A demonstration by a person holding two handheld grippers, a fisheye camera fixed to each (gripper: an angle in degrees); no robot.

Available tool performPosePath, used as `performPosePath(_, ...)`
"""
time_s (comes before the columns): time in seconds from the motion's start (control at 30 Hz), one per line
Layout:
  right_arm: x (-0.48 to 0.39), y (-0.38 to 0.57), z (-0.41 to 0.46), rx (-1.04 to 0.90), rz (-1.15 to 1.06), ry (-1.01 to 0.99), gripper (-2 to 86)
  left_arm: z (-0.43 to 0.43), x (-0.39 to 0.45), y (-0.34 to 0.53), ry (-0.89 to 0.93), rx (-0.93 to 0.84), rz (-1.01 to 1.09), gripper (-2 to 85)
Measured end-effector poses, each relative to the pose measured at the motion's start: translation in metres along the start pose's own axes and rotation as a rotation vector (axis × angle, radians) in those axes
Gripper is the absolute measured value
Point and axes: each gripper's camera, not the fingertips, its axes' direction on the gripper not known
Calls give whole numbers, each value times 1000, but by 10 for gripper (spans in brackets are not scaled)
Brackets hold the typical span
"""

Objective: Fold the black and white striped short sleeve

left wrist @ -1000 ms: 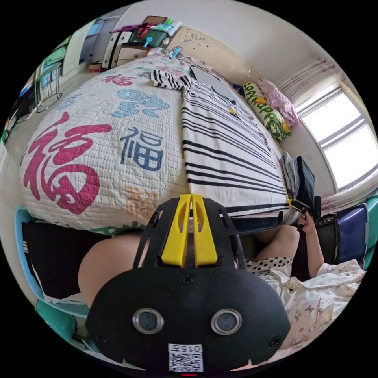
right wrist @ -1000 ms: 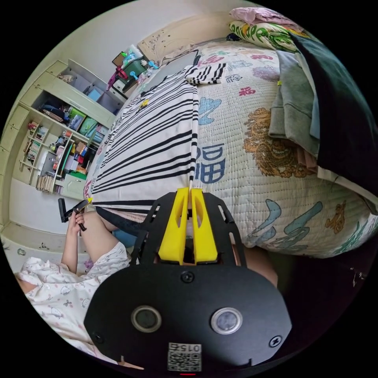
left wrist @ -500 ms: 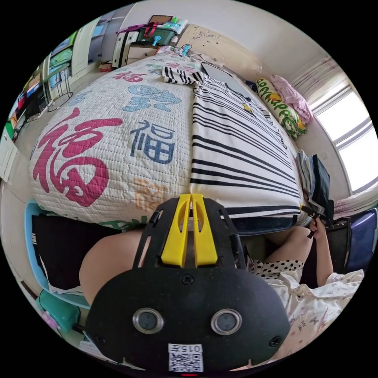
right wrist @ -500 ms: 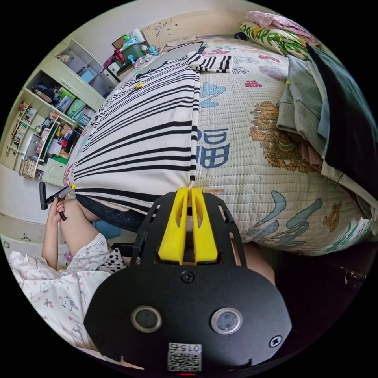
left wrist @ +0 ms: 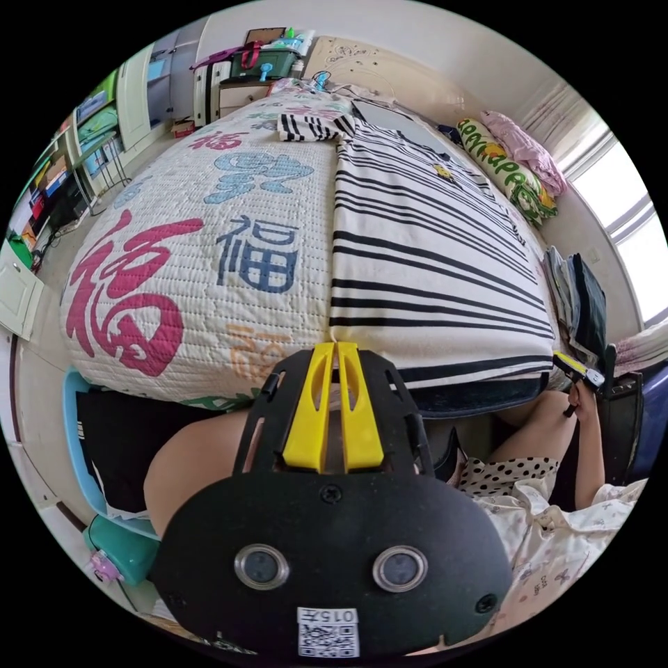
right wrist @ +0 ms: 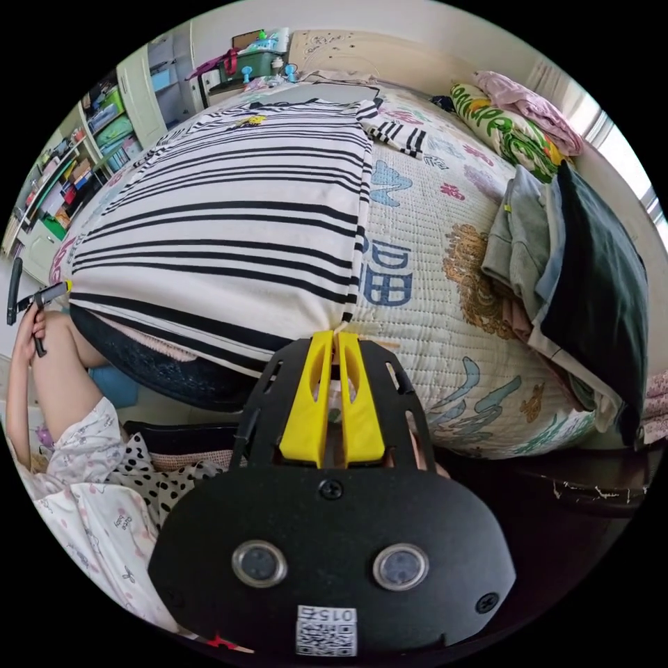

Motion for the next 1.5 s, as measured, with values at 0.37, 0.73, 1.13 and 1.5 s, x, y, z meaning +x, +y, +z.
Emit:
performPosePath(0.37, 73, -14, 47, -31, 32, -94, 2, -3, -13, 26, 32, 33, -19, -8)
performPosePath(0.73, 93, -43, 106, -83, -11, 9, 2, 29, -4, 24, -51, -29, 23, -6)
performPosePath(1.13, 143, -46, 139, -7, 107, -49, 3, 42, -10, 33, -88, -20, 32, -5)
performPosePath(1.5, 158, -50, 155, 21, 124, -35, 3, 50, -29, 34, -81, -10, 24, -6)
